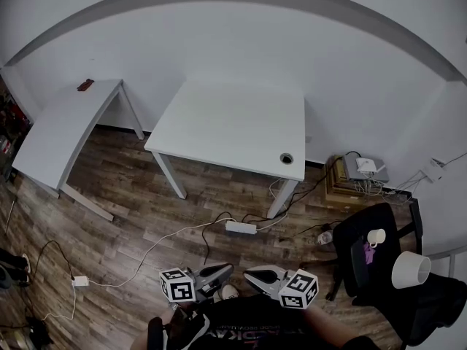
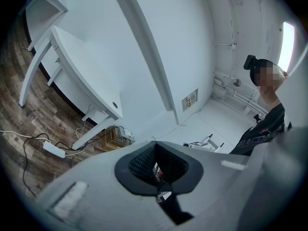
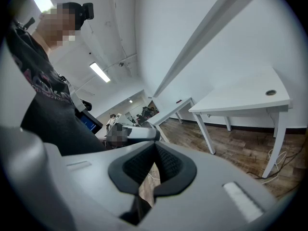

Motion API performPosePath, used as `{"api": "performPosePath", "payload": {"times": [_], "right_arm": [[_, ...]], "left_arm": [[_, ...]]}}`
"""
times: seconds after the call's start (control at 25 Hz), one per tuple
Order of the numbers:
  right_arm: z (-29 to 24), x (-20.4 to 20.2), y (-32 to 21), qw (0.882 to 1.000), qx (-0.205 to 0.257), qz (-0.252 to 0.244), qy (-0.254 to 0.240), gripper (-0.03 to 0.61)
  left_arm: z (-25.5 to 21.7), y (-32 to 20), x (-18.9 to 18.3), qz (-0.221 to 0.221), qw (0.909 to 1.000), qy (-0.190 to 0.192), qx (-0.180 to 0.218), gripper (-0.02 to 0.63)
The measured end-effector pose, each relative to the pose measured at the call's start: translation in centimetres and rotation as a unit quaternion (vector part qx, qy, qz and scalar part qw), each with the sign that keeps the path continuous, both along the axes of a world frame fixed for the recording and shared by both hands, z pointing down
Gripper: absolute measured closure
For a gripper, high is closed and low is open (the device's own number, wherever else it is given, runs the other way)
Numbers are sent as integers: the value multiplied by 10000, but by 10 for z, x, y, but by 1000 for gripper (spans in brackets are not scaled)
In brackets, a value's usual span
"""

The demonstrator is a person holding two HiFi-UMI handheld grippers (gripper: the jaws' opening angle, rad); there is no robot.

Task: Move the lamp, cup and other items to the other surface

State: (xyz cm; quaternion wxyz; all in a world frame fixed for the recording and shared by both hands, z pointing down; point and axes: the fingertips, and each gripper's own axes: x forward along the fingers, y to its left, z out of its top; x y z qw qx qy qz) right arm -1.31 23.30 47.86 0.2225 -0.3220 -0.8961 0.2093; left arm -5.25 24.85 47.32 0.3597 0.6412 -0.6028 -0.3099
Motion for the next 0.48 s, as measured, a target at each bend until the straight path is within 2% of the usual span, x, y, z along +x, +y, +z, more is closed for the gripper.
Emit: {"api": "performPosePath", "payload": {"times": [0.48], "right_arm": [[0,2,-2,10000,-3,-45,-48,575]], "left_arm": [[3,-3,2,-36,10000,15,26,618]]}}
